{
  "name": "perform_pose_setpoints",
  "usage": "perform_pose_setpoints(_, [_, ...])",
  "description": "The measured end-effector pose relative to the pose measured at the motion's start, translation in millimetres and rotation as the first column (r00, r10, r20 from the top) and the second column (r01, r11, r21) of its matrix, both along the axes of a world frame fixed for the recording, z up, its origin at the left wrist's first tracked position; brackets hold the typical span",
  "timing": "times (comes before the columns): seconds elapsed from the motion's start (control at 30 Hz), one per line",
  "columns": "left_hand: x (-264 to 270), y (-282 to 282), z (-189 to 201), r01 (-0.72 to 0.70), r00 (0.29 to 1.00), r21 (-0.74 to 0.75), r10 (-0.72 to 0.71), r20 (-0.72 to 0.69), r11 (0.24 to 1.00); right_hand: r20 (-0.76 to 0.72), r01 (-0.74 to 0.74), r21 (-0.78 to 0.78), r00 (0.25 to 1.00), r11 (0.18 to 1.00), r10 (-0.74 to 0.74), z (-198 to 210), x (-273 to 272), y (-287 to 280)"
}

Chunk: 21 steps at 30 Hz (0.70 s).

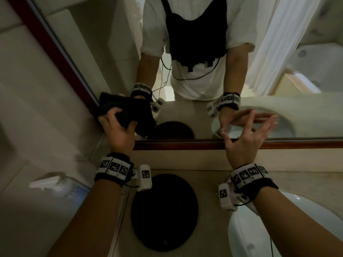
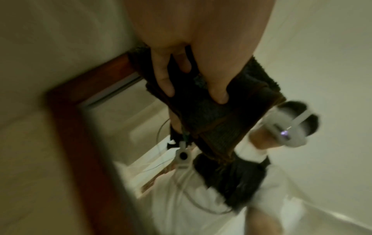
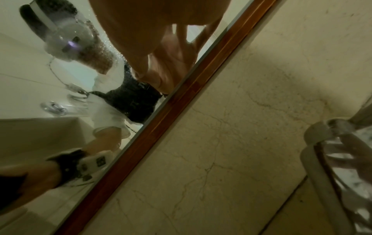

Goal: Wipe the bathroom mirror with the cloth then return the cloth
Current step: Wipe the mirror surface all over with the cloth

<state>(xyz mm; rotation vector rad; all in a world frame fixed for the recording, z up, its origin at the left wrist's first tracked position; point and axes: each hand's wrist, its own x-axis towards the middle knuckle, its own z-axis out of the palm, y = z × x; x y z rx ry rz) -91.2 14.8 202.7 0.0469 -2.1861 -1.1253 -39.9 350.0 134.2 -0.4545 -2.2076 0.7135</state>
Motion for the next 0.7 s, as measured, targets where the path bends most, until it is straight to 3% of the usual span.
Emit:
perform_pose_setpoints(0.13, [0, 13, 26, 0.012, 0.999, 0.004, -0.011, -0.046, 1.0, 0.0, 0.004, -0.001, 1.0, 1.0, -0.004, 0, 0, -1])
perform_pose_setpoints(0.27, [5, 70, 21, 0.037, 0.998, -0.056, -0.04, -0.044, 0.998, 0.013, 0.003, 0.004, 1.0, 1.0, -0.003, -1, 0, 0])
perform_pose_setpoints(0.43, [17, 126, -21, 0.146, 0.989, -0.015, -0.146, 0.016, 0.989, 0.02, 0.01, 0.004, 1.0, 1.0, -0.01, -2, 0, 1])
perform_pose_setpoints(0.57, [23, 119, -60, 0.175, 0.98, 0.008, -0.176, 0.09, 0.984, 0.013, 0.004, 0.007, 1.0, 1.0, -0.004, -4, -1, 2])
perform_pose_setpoints(0.7, [17, 95, -73, 0.116, 0.979, 0.074, -0.127, 0.161, 0.99, 0.008, 0.004, 0.008, 1.0, 1.0, -0.004, -5, -2, 2])
